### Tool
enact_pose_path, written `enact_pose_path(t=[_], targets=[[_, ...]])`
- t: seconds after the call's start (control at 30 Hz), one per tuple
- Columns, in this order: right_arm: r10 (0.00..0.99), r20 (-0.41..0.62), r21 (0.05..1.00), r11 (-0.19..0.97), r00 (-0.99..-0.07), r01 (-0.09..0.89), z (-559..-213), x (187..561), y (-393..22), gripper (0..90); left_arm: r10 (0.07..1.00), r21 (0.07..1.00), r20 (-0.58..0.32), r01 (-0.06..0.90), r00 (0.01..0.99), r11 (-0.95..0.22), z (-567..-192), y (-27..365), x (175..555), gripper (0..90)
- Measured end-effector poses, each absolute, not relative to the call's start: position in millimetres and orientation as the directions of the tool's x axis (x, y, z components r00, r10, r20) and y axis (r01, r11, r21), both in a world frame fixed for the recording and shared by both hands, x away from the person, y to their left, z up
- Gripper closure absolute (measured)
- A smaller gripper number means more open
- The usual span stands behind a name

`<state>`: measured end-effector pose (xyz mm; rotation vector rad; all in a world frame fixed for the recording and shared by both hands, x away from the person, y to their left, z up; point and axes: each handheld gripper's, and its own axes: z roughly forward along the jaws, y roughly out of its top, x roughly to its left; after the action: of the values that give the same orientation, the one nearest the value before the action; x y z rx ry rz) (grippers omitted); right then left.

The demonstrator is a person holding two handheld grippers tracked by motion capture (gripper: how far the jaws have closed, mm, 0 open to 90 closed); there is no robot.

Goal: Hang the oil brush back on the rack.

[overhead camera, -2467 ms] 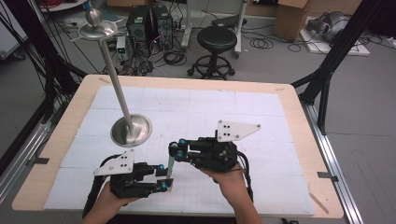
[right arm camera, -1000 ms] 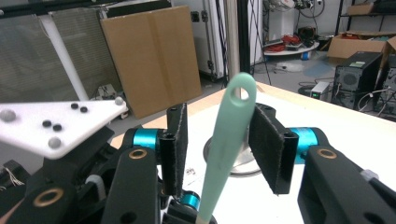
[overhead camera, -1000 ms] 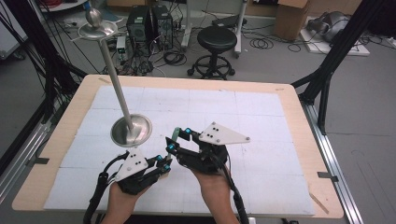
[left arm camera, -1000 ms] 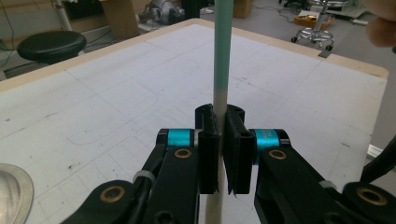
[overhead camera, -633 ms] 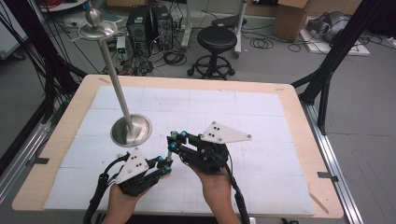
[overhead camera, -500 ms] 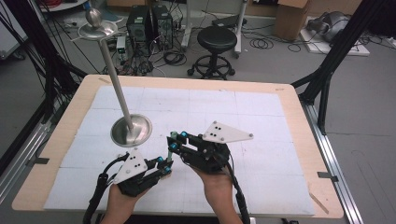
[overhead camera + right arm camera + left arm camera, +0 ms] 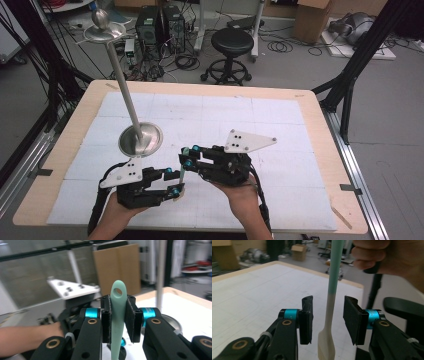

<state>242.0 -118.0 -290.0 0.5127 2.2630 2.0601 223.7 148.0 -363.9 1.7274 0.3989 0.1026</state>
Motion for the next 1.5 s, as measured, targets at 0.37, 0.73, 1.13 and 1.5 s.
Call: enact_pose_path(t=[0.37,0.73,1.13,1.5], targets=[[-0.008,0.195,0.980,0.042,-0.981,0.194,-295,256,-120,77.3,0.137,0.965,-0.196,0.216,0.971,-0.146,-367,146,224,64.9],[-0.063,0.189,0.981,0.049,-0.980,0.186,-295,257,-118,77.2,0.101,0.966,-0.188,0.203,0.977,-0.158,-367,147,223,81.2],[0.198,0.222,0.974,0.002,-0.955,0.227,-296,251,-119,42.8,0.323,0.961,-0.170,0.229,0.931,-0.154,-366,148,222,82.4],[0.375,0.220,0.966,0.045,-0.901,0.254,-296,240,-103,51.9,0.524,0.955,-0.084,0.219,0.848,-0.202,-366,137,217,82.3]])
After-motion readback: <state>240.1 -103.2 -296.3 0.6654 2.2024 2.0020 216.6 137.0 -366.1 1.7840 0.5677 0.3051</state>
